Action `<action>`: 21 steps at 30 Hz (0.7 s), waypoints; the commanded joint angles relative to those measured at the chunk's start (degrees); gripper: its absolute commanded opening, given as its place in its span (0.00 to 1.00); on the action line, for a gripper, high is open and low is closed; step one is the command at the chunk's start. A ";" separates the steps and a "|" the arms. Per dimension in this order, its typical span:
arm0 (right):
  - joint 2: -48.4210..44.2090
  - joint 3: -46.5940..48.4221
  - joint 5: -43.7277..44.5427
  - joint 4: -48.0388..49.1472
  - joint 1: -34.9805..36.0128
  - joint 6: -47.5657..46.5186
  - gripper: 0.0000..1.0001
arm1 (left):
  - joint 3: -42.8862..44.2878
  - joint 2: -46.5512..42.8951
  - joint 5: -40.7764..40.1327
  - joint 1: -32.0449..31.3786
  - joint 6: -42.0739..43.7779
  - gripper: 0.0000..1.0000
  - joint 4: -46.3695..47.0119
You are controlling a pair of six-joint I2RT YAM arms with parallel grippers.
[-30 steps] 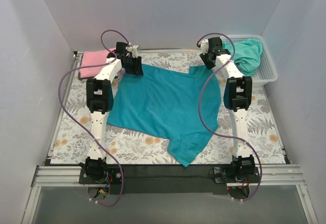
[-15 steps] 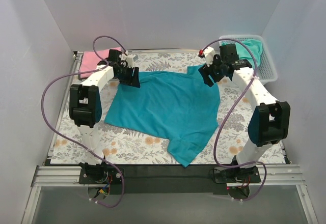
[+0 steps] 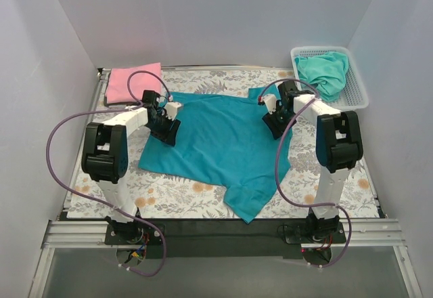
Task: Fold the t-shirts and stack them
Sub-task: Flatten the tshirt out
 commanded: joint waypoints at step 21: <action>6.28 32.82 -5.68 -3.45 -4.36 4.05 0.75 | 26.07 3.88 13.03 3.13 1.00 0.54 -14.20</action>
